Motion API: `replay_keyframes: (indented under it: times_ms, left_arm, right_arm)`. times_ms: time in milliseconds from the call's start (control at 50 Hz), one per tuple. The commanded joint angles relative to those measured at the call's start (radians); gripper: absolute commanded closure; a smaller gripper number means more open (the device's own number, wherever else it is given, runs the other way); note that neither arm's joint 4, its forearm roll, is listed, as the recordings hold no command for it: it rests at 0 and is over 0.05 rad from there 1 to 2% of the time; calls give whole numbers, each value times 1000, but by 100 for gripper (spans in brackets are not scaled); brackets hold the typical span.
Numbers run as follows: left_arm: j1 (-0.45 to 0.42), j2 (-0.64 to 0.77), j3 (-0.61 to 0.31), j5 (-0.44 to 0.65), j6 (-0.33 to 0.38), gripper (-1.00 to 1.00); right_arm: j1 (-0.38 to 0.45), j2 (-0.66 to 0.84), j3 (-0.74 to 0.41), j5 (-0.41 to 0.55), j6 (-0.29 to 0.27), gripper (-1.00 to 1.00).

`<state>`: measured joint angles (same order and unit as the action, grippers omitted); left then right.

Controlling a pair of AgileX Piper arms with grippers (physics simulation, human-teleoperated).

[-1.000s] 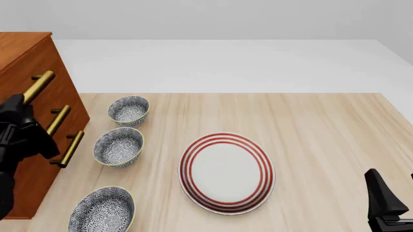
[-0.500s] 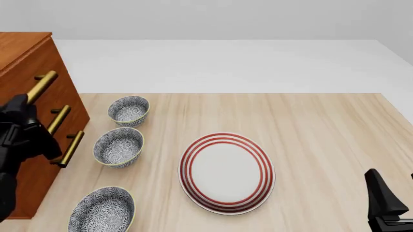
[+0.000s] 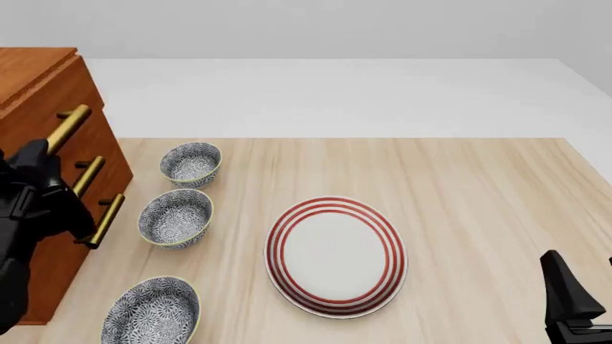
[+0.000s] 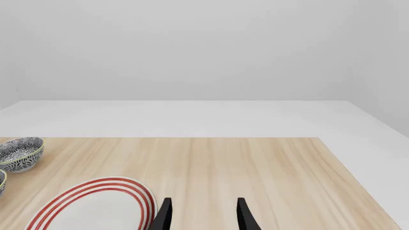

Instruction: Open the top drawer of the cabinet.

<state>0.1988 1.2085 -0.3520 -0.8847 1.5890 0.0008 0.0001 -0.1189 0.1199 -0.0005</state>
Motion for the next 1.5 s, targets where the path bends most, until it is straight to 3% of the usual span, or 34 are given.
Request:
replay_keyframes:
  times_ms: [20,580,1500]
  left_arm:
    - [-32,9,5,-7,19,100]
    - [-97,-43,35,-3,42,100]
    - [-134,-74,28,24,45,100]
  right_arm:
    - [0,0,0,0,0,-100]
    - [0,0,0,0,0,-100]
    - [0,0,0,0,0,-100]
